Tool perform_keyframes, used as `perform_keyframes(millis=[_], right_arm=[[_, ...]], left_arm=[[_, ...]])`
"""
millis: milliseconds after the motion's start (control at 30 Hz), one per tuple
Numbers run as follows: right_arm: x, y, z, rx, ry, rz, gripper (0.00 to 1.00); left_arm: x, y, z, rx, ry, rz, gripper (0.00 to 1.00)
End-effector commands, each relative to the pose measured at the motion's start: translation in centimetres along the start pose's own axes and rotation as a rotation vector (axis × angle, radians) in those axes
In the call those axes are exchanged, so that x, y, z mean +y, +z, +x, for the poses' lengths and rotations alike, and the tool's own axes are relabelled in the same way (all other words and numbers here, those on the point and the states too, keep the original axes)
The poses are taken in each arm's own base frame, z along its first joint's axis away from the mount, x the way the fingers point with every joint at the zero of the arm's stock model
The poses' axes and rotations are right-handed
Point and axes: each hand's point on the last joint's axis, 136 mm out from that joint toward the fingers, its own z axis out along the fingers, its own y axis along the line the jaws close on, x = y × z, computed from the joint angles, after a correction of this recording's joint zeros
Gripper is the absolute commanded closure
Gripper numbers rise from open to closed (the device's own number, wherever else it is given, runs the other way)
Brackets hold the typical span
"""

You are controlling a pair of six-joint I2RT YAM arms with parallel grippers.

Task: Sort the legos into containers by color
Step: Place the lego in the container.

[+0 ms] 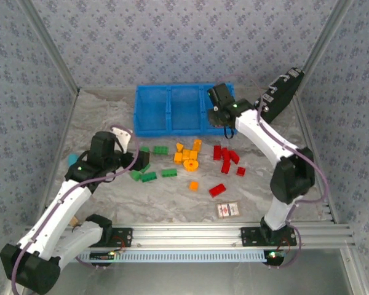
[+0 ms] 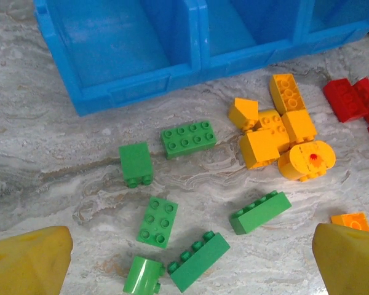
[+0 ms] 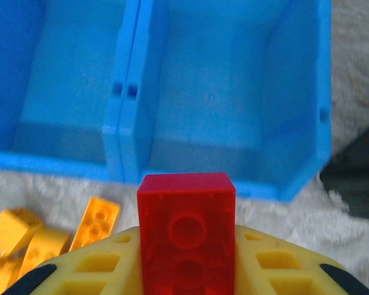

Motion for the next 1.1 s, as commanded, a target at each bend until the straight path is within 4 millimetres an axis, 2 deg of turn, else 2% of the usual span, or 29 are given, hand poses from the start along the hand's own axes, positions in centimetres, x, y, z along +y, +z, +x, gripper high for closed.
perform_keyframes(millis=[0,100,233,333,433,600,833,933,1067], right_arm=[[0.0,3.0,-2.1,-0.016,-0.059,0.006,0.65],[0.6,6.0,-2.9,-0.006,-0.063,0.005,0.65],[0.6,9.1,-3.6,0.007,-0.062,0.016,0.64],[0.3,10.4,-3.8,-0.003,-0.043,0.027,0.63],[-0.1,11.6,-4.3,-0.024,-0.027,0.045,0.63],[-0.7,13.5,-4.5,-0.019,-0.018,0.065,0.56],[-1.8,15.1,-4.8,-0.032,0.022,0.043,0.41],[-1.6,14.5,-5.2,-0.049,0.019,0.023,0.4],[-1.4,11.6,-5.0,-0.057,0.015,-0.022,0.39]], left_arm=[[-0.9,-3.0,-4.4,-0.114,0.008,0.013,0.0],[-0.3,-5.4,-7.3,-0.177,0.001,-0.051,0.0],[0.2,-10.0,-11.5,-0.273,0.029,-0.125,0.0],[0.4,-12.3,-13.8,-0.301,0.083,-0.172,0.0],[1.4,-13.5,-15.4,-0.312,0.134,-0.258,0.0],[1.4,-13.4,-17.0,-0.36,0.197,-0.277,0.0],[0.9,-11.4,-18.2,-0.321,0.201,-0.248,0.0],[0.6,-10.4,-18.5,-0.307,0.195,-0.228,0.0],[-0.1,-8.9,-18.7,-0.281,0.181,-0.181,0.0]])
